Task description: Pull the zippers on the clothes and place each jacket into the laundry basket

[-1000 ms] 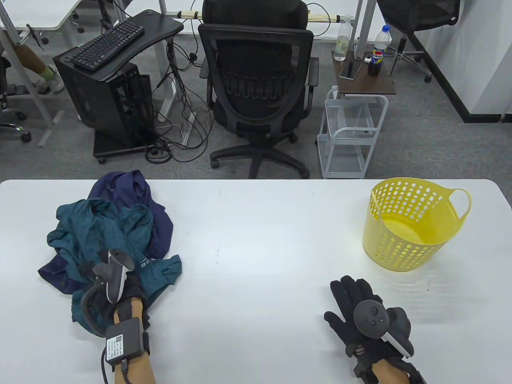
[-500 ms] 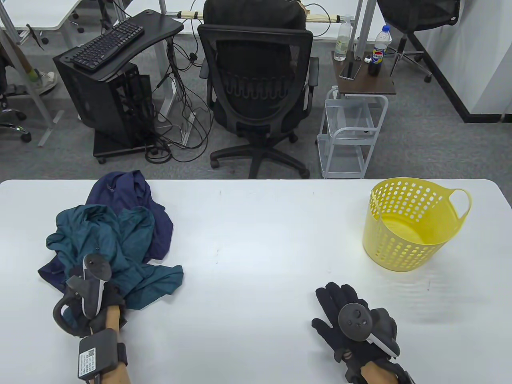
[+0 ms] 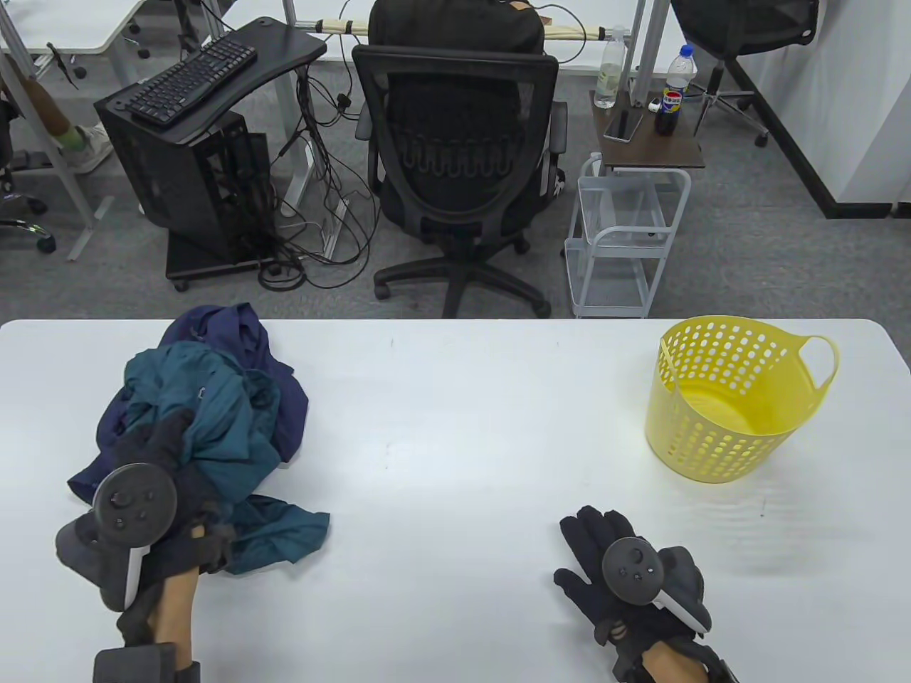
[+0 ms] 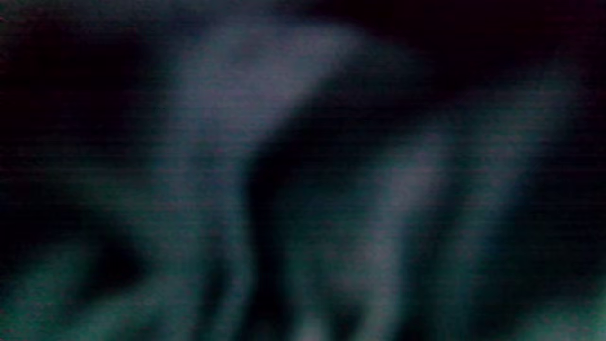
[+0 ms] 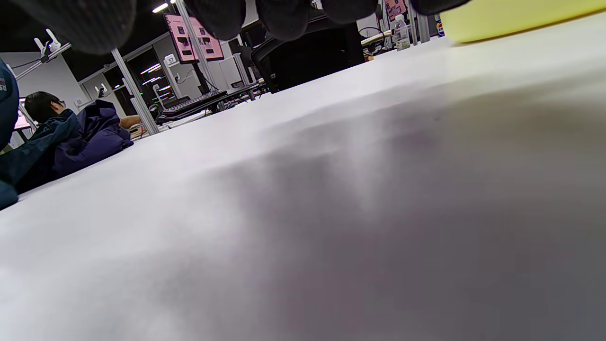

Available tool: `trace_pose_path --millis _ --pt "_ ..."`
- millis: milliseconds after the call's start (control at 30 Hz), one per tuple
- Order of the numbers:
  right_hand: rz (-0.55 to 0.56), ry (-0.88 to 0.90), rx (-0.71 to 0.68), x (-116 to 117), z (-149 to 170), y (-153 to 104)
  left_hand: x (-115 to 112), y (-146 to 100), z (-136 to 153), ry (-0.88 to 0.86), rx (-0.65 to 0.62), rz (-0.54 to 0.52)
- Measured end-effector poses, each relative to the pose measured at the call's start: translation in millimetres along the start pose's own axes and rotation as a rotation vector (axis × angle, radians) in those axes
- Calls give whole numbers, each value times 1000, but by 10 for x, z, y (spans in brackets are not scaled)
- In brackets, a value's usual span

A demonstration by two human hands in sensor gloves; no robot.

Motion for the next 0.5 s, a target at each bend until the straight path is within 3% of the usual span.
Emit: trace_pose_path --millis 333,500 --pt "12 48 30 -81 107 -2 144 -584 -1500 -70 -425 61" --pt "36 74 58 -154 184 -5 -8 -795 -1874 -68 -496 94"
Point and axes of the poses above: the tracker on the back of each hand, its own z axis roughly to the little-finger side, its own y axis roughly from the wrist to the fingertips, x = y × z, the point moved 4 cm from there along y, roughly from the wrist to the fingertips, and after that the axes turned 11 degrees about z, right-handed, at the moved point
